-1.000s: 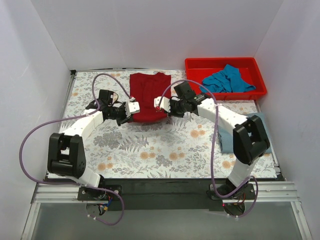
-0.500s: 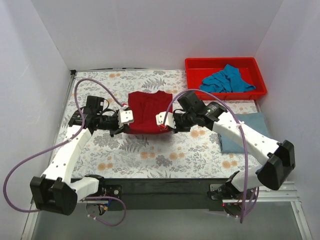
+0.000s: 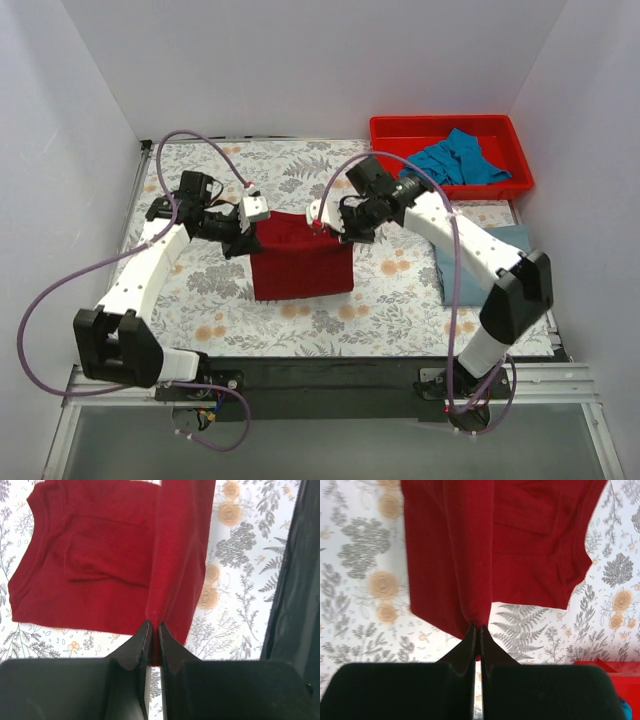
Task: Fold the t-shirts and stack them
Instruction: Fold the tshirt
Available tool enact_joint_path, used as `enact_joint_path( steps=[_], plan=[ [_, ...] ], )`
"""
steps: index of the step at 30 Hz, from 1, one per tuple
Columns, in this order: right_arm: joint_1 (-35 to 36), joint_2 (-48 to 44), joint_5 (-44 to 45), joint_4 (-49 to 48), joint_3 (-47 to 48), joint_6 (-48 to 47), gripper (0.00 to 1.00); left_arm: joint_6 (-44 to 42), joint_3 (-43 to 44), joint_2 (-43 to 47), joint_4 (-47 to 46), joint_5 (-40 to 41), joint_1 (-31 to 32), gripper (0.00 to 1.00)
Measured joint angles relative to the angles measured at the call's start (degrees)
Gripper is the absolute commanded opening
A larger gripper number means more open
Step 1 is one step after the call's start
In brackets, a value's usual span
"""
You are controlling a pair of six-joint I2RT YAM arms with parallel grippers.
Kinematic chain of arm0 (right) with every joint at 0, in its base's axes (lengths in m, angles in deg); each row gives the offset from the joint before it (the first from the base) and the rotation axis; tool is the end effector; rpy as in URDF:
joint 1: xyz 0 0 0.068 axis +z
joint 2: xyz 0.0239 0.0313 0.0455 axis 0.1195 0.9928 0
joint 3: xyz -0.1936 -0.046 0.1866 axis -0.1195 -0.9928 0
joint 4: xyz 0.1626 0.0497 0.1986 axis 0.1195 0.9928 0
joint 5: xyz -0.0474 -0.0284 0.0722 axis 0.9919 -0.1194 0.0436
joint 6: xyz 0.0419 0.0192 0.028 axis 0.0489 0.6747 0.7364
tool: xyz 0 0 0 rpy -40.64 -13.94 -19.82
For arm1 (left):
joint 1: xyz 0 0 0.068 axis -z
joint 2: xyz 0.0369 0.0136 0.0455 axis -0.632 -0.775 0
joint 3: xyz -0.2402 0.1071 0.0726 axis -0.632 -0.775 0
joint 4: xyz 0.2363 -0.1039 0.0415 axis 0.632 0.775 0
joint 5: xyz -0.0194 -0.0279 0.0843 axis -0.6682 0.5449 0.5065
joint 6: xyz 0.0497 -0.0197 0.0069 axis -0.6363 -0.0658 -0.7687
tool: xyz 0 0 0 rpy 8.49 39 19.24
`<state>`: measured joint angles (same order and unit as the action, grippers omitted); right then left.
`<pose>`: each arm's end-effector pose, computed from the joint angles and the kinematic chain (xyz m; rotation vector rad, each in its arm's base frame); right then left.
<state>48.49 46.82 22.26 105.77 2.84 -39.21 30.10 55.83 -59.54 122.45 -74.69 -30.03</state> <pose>0.2431 0.2326 0.3219 -1.9816 1.5479 0.3500 0.2365 -0.0649 0.3045 0.8018 2.3610 -1.0569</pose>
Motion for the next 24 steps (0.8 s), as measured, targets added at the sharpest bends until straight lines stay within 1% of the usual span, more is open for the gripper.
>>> enact_joint_path(
  steps=[3, 6, 12, 16, 18, 24],
  plan=[
    [-3.5, 7.0, -1.2, 0.3, 6.1, -1.5, 0.01, -0.4, 2.3, -5.2, -1.0, 0.5, -1.0, 0.0],
    [-6.0, 12.8, -2.1, 0.7, 11.4, -3.3, 0.01, -0.9, 6.6, -11.9, -3.0, 0.5, -2.2, 0.0],
    [-9.0, 23.8, -4.1, 1.7, 23.2, -7.1, 0.01, -1.9, 17.6, -26.7, -5.7, 0.7, -4.8, 0.0],
    [-10.7, 34.2, -4.8, 2.0, 34.1, -10.9, 0.01, -1.7, 23.7, -36.3, -8.3, 1.2, -6.1, 0.0],
    [-11.5, 39.4, -5.0, 1.4, 38.2, -12.3, 0.01, -0.8, 25.3, -40.3, -10.3, 1.6, -6.4, 0.0],
    [-12.3, 48.3, -5.0, -1.0, 39.1, -14.0, 0.01, 2.5, 25.4, -47.7, -17.3, 4.0, -6.5, 0.02]
  ],
)
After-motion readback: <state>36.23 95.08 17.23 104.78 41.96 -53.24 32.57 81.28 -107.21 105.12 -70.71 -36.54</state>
